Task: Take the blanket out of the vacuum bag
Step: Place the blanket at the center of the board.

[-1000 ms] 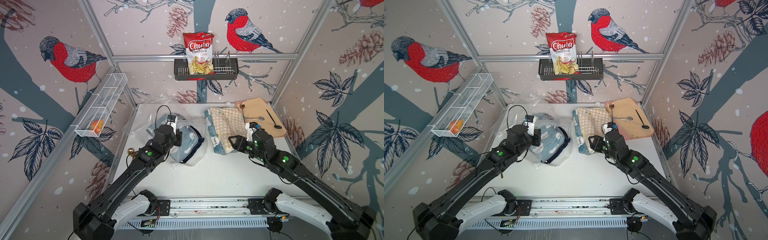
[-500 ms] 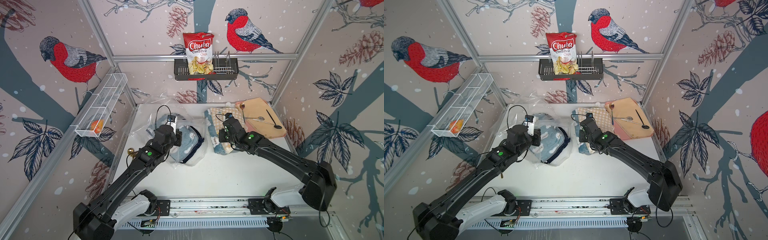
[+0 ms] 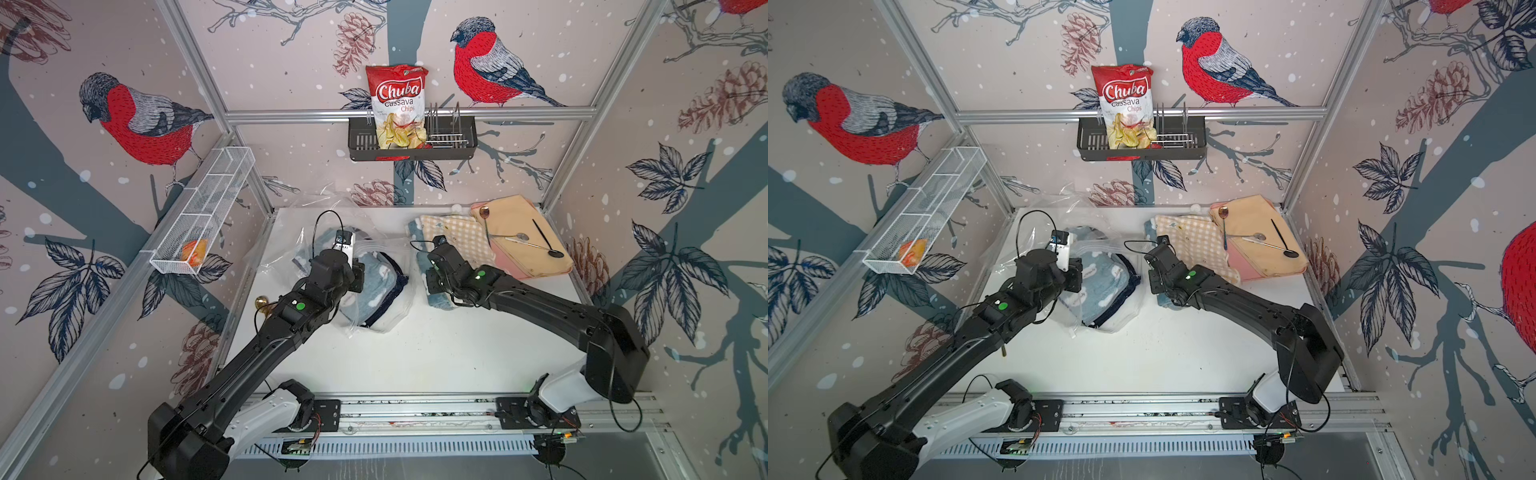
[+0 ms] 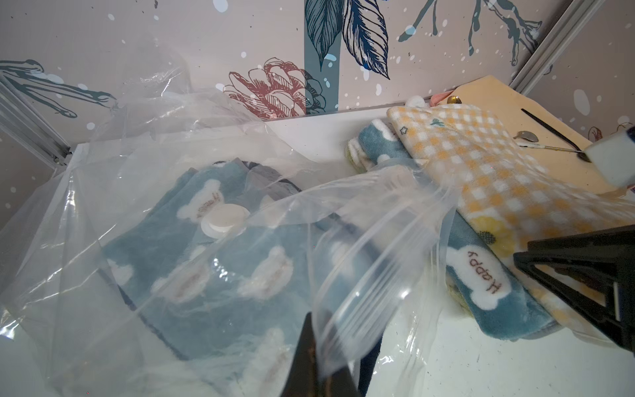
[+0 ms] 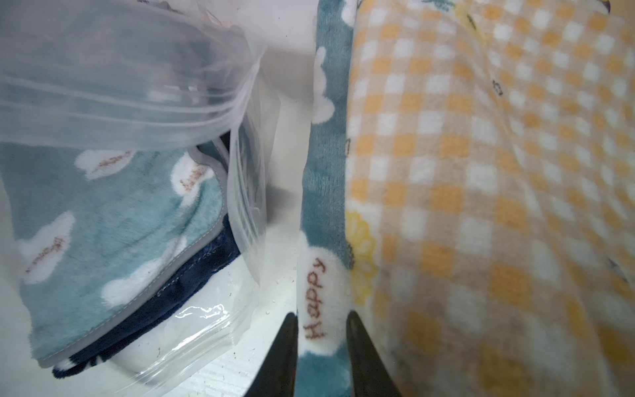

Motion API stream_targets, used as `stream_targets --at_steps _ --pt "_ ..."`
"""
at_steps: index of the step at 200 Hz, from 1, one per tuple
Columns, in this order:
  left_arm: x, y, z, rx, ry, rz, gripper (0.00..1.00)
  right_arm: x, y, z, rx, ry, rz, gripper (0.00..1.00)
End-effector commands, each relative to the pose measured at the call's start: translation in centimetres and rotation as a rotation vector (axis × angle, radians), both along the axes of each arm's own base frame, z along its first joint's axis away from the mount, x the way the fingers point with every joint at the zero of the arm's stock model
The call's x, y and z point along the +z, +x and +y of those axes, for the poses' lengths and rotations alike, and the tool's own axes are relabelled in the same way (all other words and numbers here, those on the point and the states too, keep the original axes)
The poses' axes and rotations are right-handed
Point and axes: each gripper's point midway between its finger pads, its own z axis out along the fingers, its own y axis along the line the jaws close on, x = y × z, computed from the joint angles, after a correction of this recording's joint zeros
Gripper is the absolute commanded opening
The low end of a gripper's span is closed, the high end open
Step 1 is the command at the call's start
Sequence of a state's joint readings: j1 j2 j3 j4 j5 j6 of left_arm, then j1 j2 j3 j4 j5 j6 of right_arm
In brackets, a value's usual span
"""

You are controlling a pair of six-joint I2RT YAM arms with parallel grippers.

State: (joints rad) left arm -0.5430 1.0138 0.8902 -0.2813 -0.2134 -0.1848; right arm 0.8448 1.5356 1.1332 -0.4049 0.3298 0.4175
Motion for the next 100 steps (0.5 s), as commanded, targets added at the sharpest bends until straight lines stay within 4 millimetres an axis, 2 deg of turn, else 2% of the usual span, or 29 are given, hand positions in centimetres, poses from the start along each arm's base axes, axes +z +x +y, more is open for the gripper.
stream_targets --at_steps 1,19,60,100 --pt "0.6 0.3 0.2 0.013 0.001 -0.025 0.0 -0.3 0.7 -1.5 -0.05 -0.084 -0.036 0.29" --pt "0.6 0.3 0.2 0.012 0.001 -0.023 0.0 -0.8 0.8 -1.9 -0.063 -0.124 -0.037 0.39" --pt "0.6 0.3 0.0 0.004 -0.006 -0.021 0.0 -1.3 1.6 -3.9 -0.139 -0.25 -0.068 0.5" --pt "0.8 0.2 -0.1 0.0 -0.011 -0.024 0.0 -2.1 2.1 -4.4 -0.158 -0.322 -0.072 0.6"
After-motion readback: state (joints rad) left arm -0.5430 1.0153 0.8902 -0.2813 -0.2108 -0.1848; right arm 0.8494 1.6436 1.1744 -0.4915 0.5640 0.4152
